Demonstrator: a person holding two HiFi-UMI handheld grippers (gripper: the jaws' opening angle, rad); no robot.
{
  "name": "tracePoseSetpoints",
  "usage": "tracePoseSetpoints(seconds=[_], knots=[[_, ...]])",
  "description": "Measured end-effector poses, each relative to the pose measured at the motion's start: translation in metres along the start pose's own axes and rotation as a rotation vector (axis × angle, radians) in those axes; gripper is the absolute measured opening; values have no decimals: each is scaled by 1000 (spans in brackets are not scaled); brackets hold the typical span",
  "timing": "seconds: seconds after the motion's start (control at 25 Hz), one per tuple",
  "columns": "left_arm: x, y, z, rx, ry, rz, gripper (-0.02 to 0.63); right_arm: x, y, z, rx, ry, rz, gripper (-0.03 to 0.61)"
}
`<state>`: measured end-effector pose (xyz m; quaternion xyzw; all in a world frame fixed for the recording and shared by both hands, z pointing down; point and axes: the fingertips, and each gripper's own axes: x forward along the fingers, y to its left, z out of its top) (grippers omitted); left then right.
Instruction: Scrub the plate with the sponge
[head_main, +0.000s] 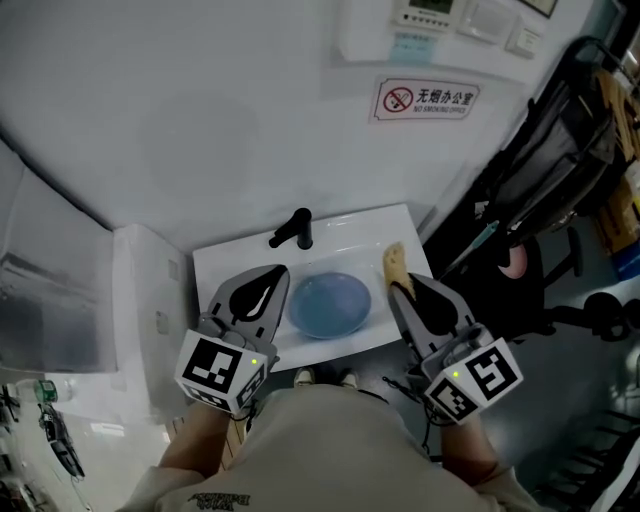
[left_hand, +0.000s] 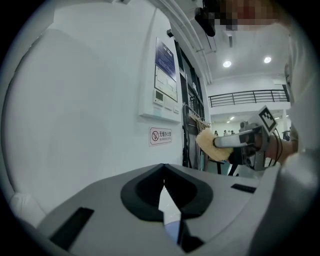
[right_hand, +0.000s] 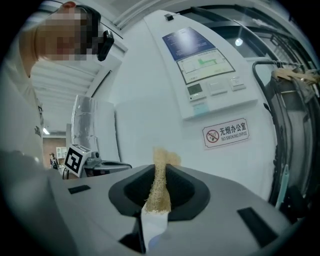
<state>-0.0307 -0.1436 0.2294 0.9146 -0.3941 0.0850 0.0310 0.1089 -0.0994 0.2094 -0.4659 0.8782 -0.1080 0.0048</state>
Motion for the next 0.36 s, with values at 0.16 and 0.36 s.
tracePoseSetpoints(seconds=[0.16,0.36], knots=[[-4,-1,6,29,-12,24,6,4,4,1,-36,3,5,71],[-6,-2,13,-3,-35,0,6,7,11,2,-74,-1,16,71]])
